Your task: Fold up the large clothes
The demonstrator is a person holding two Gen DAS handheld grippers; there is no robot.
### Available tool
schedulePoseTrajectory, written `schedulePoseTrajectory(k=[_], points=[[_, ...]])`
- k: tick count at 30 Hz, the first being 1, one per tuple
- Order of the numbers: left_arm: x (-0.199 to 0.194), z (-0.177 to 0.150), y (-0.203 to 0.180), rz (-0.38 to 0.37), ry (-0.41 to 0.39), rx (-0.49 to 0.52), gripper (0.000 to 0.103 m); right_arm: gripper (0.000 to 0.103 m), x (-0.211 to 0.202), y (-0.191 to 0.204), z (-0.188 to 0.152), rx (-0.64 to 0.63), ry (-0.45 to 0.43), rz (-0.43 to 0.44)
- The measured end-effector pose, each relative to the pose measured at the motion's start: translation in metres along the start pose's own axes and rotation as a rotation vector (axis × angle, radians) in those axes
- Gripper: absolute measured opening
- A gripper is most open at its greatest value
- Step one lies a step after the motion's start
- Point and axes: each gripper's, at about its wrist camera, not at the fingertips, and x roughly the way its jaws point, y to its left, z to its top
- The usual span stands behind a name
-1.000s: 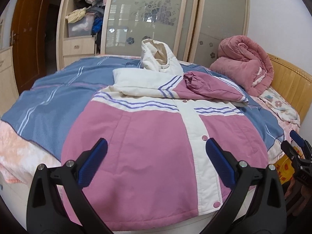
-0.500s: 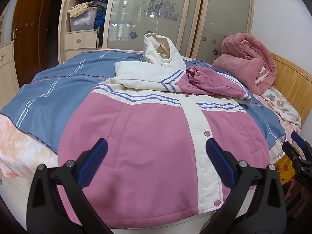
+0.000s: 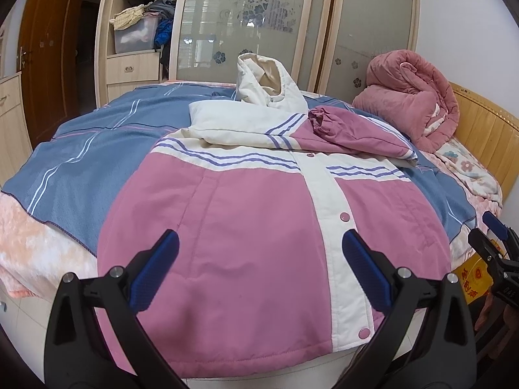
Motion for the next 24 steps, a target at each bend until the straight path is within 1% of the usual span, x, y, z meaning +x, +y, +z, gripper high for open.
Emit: schedulePoseTrajectory(k=[6, 11, 14, 17, 19, 21, 24], points=[[0.009, -0.003, 0.002, -0.033, 0.049, -0.022, 0.101, 0.102, 0.000, 0.003, 0.001, -0.008, 0.003, 0.009], [0.012, -0.004, 0.000, -0.055, 0.065, -0.015, 0.101, 0.102, 0.000, 0.001, 0.002, -0.005, 0.026, 0.009], [0.019, -0.005, 0.003, -0.107, 0.110, -0.050, 0.101, 0.102, 0.001, -0.002, 0.003, -0.004, 0.058, 0.025], [0.028, -0.006, 0.007, -0.154, 0.157, -0.097, 0.101, 0.102, -0.001, -0.007, 0.004, 0.007, 0.066, 0.043], [0.035, -0.003, 0.005, -0.160, 0.192, -0.105, 0.101, 0.102, -0.005, -0.013, 0.006, 0.027, 0.063, 0.059], [0.041, 0.002, 0.002, -0.166, 0.211, -0.115, 0.101, 0.102, -0.009, -0.018, 0.006, 0.043, 0.060, 0.074], [0.058, 0.022, -0.007, -0.182, 0.260, -0.114, 0.101, 0.102, -0.011, -0.027, 0.007, 0.064, 0.065, 0.086]])
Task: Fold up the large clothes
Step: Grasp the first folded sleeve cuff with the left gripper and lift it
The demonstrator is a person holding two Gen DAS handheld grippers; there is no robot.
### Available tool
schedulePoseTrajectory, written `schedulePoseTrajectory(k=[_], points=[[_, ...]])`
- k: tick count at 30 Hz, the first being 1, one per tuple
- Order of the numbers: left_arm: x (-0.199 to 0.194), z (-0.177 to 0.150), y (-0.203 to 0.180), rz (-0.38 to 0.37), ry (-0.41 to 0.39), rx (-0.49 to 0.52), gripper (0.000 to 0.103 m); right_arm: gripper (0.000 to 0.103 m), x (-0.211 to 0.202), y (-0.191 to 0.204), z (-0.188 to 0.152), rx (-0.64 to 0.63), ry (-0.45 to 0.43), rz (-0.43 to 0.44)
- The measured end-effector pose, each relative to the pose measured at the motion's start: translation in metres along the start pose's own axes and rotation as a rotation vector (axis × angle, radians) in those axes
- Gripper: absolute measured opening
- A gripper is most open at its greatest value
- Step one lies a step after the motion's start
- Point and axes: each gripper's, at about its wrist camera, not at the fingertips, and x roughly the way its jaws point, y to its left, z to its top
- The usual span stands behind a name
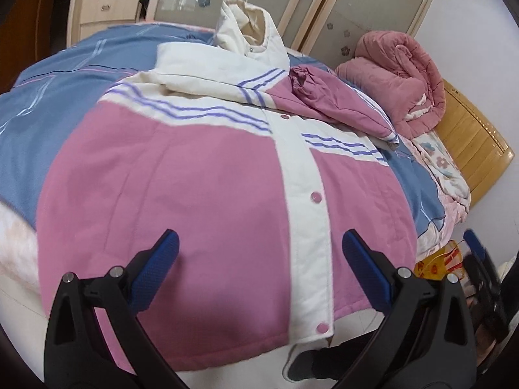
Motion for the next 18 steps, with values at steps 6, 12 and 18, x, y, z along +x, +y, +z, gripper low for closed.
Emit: schedulePoseTrajectory(k=[6, 12, 18], points=[[0.057, 0.087, -0.032, 0.002, 0.078, 0.059, 0.101, 0.102, -0.005, -0.018, 0.002, 0.054, 0.010, 0.023], [0.142, 0.179, -0.073, 0.079, 0.137, 0.148, 0.101, 0.102, -0.007, -0.031, 0.002, 0.092, 0.013, 0.040], [0.227, 0.233, -0.107, 0.224, 0.168, 0.223, 0.101, 0.102, -0.007, -0.041, 0.004, 0.128, 0.013, 0.056]])
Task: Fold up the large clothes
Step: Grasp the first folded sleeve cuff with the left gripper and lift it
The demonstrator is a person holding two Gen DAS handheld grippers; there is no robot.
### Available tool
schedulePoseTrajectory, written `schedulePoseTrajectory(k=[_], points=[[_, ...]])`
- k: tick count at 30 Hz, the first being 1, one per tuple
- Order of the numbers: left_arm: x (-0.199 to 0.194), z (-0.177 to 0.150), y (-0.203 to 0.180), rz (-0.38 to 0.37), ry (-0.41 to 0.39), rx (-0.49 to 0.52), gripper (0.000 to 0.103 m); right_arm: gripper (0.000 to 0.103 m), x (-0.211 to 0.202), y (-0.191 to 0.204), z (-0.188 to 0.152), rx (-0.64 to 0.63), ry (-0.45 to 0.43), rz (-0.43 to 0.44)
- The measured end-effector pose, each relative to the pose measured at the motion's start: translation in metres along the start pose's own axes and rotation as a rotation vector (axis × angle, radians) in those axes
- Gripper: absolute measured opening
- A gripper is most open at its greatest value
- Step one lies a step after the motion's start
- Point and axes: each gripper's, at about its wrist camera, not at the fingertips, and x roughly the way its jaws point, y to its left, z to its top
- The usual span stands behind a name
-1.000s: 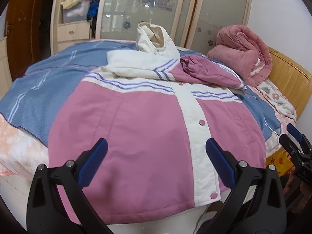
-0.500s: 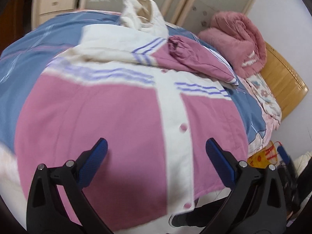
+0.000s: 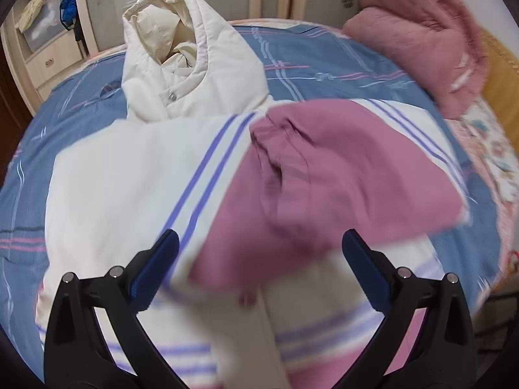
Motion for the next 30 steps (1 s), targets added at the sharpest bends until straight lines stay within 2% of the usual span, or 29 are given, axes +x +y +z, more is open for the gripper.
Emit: schedulePoseTrajectory(k=[2, 7, 9, 10, 11, 12, 14, 18, 23, 25, 28, 30], points=[[0.019, 0.016, -0.004, 0.037, 0.013, -0.030, 0.101, 0.102, -0.001, -0.002, 0.001, 0.008, -0.002, 0.004], [0.044, 0.029, -0.017, 0.021, 0.056, -0.051, 0.101, 0.102, -0.003, -0.007, 0.002, 0.023, -0.002, 0.003], [0.051, 0.030, -0.026, 0.022, 0.059, -0.035, 0.085, 0.102, -0.002, -0.010, 0.002, 0.033, 0.000, -0.003], [0.053, 0.030, -0.030, 0.009, 0.055, -0.030, 0.053, 0.102, -0.002, -0.012, 0.002, 0.039, 0.002, -0.007], [0.049, 0.030, -0.034, 0.035, 0.037, -0.034, 0.029, 0.102, -0.002, -0.013, 0.002, 0.042, 0.003, -0.009], [0.046, 0.029, -0.035, 0.048, 0.016, -0.037, 0.029, 0.102, -0.002, -0.014, 0.001, 0.045, 0.006, -0.011], [0.037, 0.031, -0.042, 0.020, -0.028, -0.011, 0.017, 0.102, 0.000, -0.014, 0.001, 0.046, 0.010, -0.017], [0.009, 0.037, -0.052, 0.042, -0.104, 0.069, 0.015, 0.102, 0.004, -0.013, 0.000, 0.044, 0.019, -0.019], [-0.047, 0.046, -0.059, 0.046, -0.230, 0.174, 0.015, 0.102, 0.009, -0.007, 0.000, 0.032, 0.030, -0.023], [-0.060, 0.045, -0.057, 0.050, -0.243, 0.197, 0.015, 0.102, 0.011, -0.004, 0.000, 0.028, 0.033, -0.023], [-0.073, 0.039, -0.044, 0.116, -0.252, 0.233, 0.015, 0.102, 0.016, 0.002, -0.002, 0.011, 0.045, -0.022], [-0.074, 0.033, -0.023, 0.136, -0.230, 0.190, 0.015, 0.102, 0.018, 0.005, -0.002, 0.003, 0.049, -0.020]])
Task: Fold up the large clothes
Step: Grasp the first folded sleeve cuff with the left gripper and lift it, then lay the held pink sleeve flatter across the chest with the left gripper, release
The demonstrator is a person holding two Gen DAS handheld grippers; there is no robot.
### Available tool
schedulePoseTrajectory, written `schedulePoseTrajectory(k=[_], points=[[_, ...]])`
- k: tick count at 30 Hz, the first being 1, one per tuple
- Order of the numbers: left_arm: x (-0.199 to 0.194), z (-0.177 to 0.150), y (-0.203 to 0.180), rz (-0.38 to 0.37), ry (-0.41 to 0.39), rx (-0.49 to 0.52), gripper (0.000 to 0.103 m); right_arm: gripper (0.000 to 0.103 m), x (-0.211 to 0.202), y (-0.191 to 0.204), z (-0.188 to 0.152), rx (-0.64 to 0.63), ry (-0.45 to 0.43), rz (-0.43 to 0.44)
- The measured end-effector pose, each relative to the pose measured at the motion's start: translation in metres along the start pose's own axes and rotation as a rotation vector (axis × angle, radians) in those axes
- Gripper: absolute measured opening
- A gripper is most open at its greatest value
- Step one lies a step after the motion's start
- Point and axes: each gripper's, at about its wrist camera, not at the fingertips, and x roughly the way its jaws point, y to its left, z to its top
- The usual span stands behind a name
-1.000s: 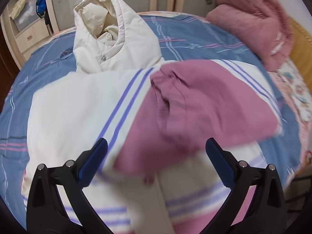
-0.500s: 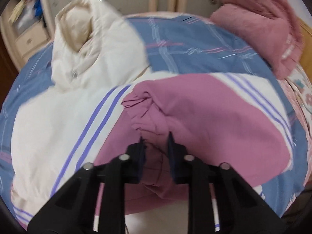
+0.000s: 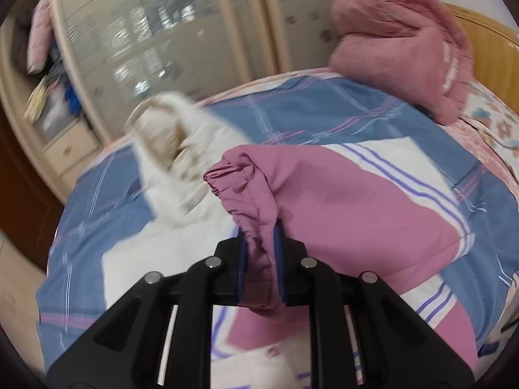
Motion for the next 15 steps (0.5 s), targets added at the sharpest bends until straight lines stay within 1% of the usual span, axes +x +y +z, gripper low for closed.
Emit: schedulePoseTrajectory(k=[1, 3, 6, 7, 10, 13, 15], points=[[0.001, -0.005, 0.009, 0.014, 0.012, -0.010, 0.015, 0.102, 0.001, 0.001, 0.001, -0.002, 0.001, 0.001], [0.004, -0.018, 0.034, 0.080, 0.021, -0.015, 0.016, 0.102, 0.002, 0.003, 0.000, -0.007, 0.003, 0.004], [0.012, -0.039, 0.069, 0.190, 0.055, -0.011, 0.016, 0.102, 0.006, 0.007, 0.000, -0.019, 0.012, 0.006], [0.014, -0.045, 0.076, 0.206, 0.066, -0.003, 0.016, 0.102, 0.007, 0.008, 0.000, -0.022, 0.015, 0.008], [0.026, -0.065, 0.092, 0.213, 0.111, 0.010, 0.016, 0.102, 0.009, 0.012, 0.000, -0.026, 0.020, 0.008], [0.037, -0.078, 0.102, 0.216, 0.130, -0.013, 0.017, 0.102, 0.013, 0.014, 0.001, -0.030, 0.026, 0.007], [0.044, -0.084, 0.106, 0.236, 0.137, -0.013, 0.018, 0.102, 0.014, 0.016, 0.000, -0.035, 0.030, 0.006]])
